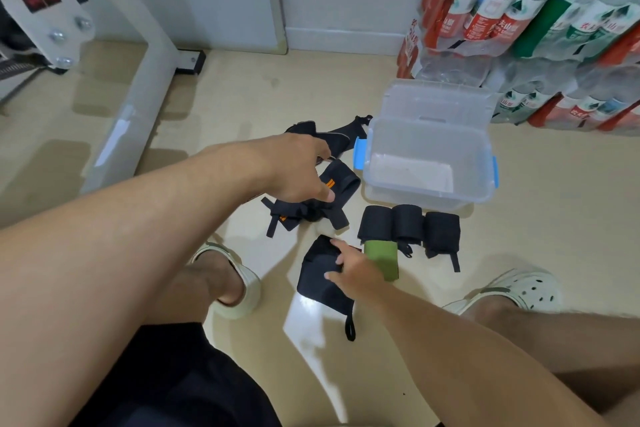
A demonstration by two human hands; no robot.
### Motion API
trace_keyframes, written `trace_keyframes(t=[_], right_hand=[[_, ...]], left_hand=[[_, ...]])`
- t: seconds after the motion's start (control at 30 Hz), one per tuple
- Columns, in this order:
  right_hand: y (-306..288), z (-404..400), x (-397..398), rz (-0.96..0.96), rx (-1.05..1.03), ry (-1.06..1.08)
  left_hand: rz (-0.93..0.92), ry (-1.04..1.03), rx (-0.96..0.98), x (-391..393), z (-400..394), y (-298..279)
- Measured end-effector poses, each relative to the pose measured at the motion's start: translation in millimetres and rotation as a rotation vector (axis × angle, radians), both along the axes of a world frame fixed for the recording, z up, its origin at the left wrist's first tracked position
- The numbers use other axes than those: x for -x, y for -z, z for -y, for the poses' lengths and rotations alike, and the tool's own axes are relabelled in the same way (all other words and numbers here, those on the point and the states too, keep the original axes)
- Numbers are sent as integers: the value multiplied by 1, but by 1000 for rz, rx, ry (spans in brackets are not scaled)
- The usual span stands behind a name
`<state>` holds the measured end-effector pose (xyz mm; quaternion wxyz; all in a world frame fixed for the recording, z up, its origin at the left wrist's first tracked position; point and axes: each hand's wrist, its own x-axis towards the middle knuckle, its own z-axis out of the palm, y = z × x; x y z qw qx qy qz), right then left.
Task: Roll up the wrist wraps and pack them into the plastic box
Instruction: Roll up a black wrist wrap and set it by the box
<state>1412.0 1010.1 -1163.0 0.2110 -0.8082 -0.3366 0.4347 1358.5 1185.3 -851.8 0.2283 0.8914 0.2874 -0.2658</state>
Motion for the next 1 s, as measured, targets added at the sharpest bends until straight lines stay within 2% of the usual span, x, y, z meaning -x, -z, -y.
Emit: trace_keyframes(t=[0.07,0.3,0.37,0.43,0.57,0.7,0.87,1.0], right_hand=[[5,-7,13,1,95,-152],[5,-23,36,227,423,-528],[6,-20,42,313,381,-632],[8,-12,48,310,233,-652],[-1,-9,56,98,-39,-471],[-48,-32,45,-268,-88,-159],[-117,-71,15,-438,-264,175],[-175,-91,-5,-345,-470,227]], left_hand=[[6,-22,-18,4,-6,0],[-55,-73,-73,21,-26,3],[-61,-87,-81,25,-31,1],[-55,-90,-83,28,-35,-1],[-19,-106,-84,33,-40,-7],[9,-99,-98,37,-41,-14],[35,-126,-93,46,-41,-21],[66,-196,-82,57,-45,-27]])
